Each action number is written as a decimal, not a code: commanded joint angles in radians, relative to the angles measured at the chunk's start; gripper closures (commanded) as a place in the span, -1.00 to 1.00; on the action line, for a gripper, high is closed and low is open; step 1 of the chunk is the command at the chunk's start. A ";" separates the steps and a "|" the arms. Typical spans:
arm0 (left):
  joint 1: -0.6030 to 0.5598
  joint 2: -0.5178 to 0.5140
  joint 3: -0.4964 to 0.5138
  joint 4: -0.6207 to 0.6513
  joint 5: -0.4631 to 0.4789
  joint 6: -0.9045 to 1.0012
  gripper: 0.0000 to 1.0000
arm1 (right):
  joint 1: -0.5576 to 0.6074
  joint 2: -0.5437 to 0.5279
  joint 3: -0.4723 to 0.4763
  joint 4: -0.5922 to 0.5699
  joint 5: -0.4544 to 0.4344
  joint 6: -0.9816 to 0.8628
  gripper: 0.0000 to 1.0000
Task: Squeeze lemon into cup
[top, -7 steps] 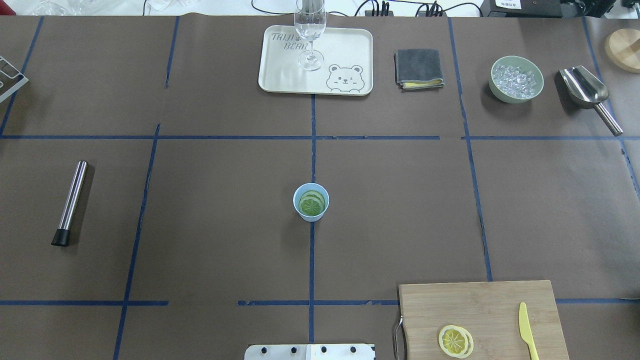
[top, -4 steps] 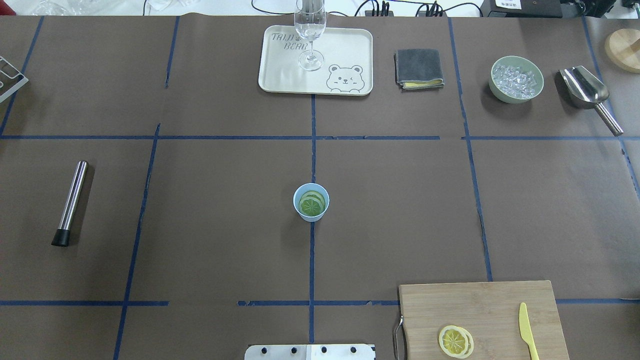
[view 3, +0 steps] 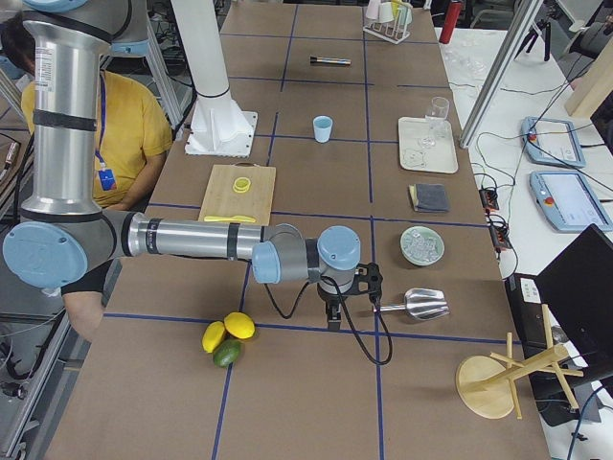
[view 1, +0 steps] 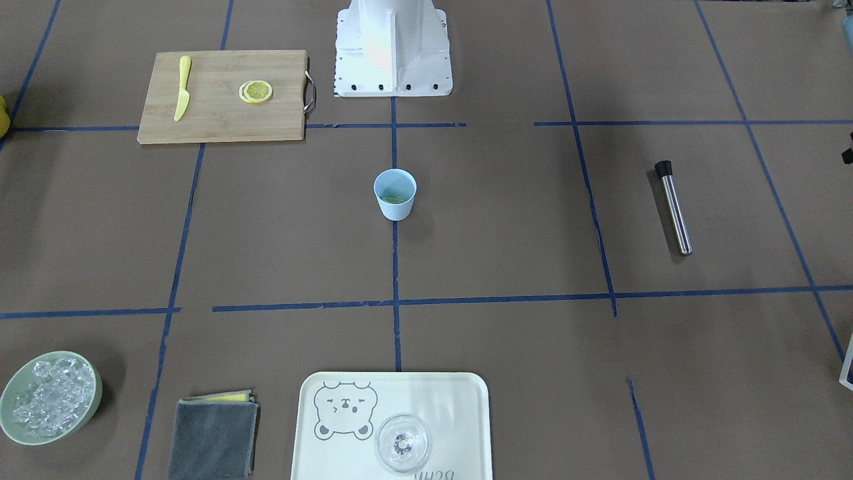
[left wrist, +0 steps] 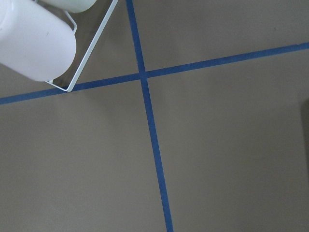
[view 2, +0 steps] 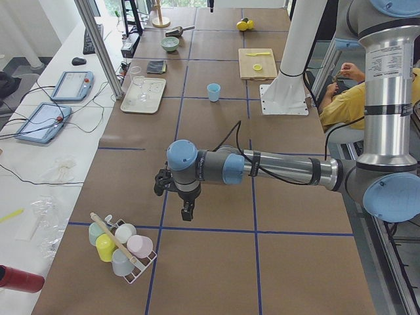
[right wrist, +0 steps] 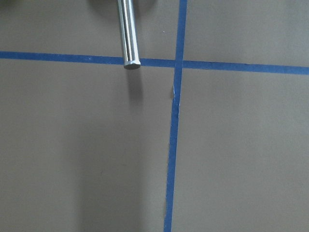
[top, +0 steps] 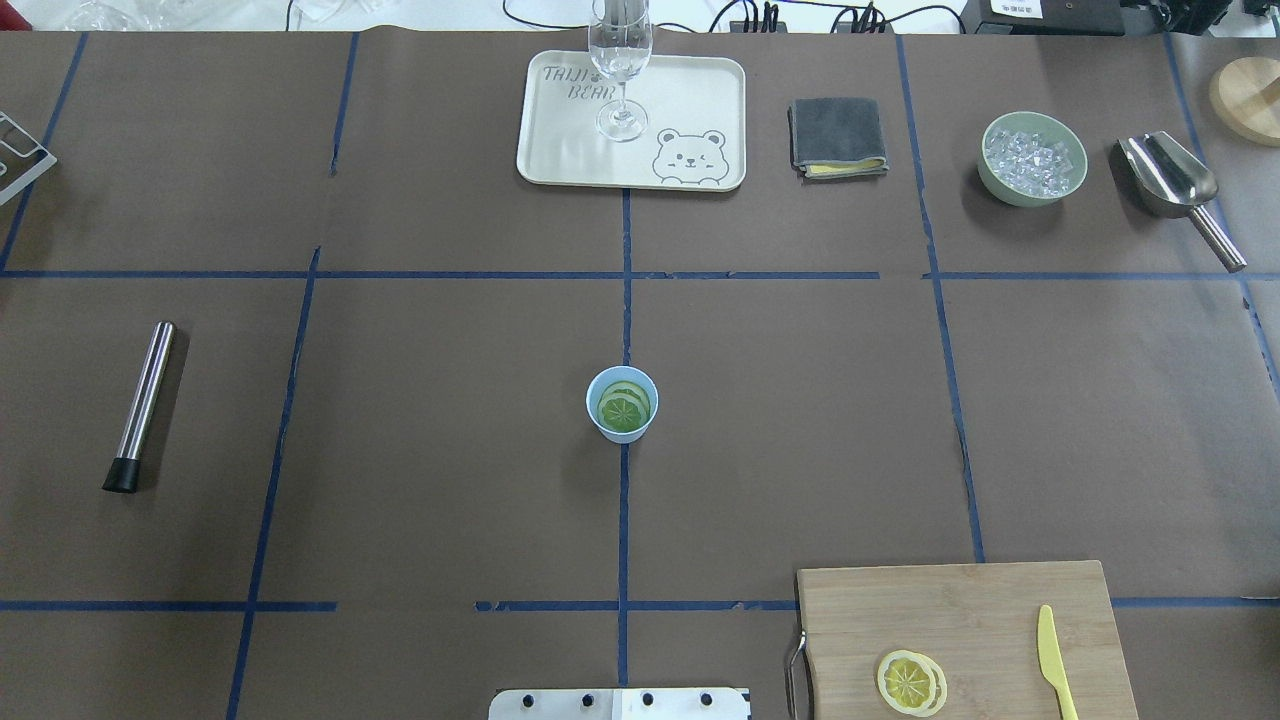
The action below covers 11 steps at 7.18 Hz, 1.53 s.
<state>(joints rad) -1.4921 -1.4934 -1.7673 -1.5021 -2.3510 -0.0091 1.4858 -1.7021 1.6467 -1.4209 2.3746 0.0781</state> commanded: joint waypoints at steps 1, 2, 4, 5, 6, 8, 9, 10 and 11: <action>-0.023 -0.011 0.018 0.070 -0.001 -0.002 -1.00 | -0.001 -0.004 -0.001 0.002 0.005 -0.003 -1.00; -0.023 -0.002 0.034 0.050 0.001 0.000 -1.00 | -0.001 -0.005 -0.002 0.005 0.005 -0.001 -1.00; -0.023 -0.024 0.046 0.043 -0.011 -0.003 -1.00 | -0.001 -0.013 -0.005 0.010 0.005 -0.003 -1.00; -0.028 -0.075 0.046 0.089 -0.008 -0.002 -1.00 | -0.001 -0.010 -0.005 0.011 0.009 -0.004 -1.00; -0.027 -0.085 0.049 0.114 -0.007 0.000 -1.00 | -0.001 -0.007 -0.022 0.013 0.006 -0.001 -1.00; -0.034 -0.071 0.115 0.083 -0.008 0.099 -1.00 | -0.001 -0.001 -0.024 0.013 0.011 0.000 -1.00; -0.033 -0.083 0.156 0.056 -0.008 0.144 -1.00 | -0.001 0.004 -0.025 0.011 0.017 -0.001 -1.00; -0.033 -0.094 0.154 0.056 -0.004 0.144 -1.00 | -0.001 0.006 -0.024 0.011 0.018 -0.003 -1.00; -0.034 -0.105 0.157 0.056 -0.008 0.146 -1.00 | -0.001 0.006 -0.025 0.011 0.020 -0.004 -1.00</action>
<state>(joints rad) -1.5253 -1.5853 -1.6190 -1.4422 -2.3573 0.1256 1.4849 -1.6980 1.6225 -1.4095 2.3918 0.0755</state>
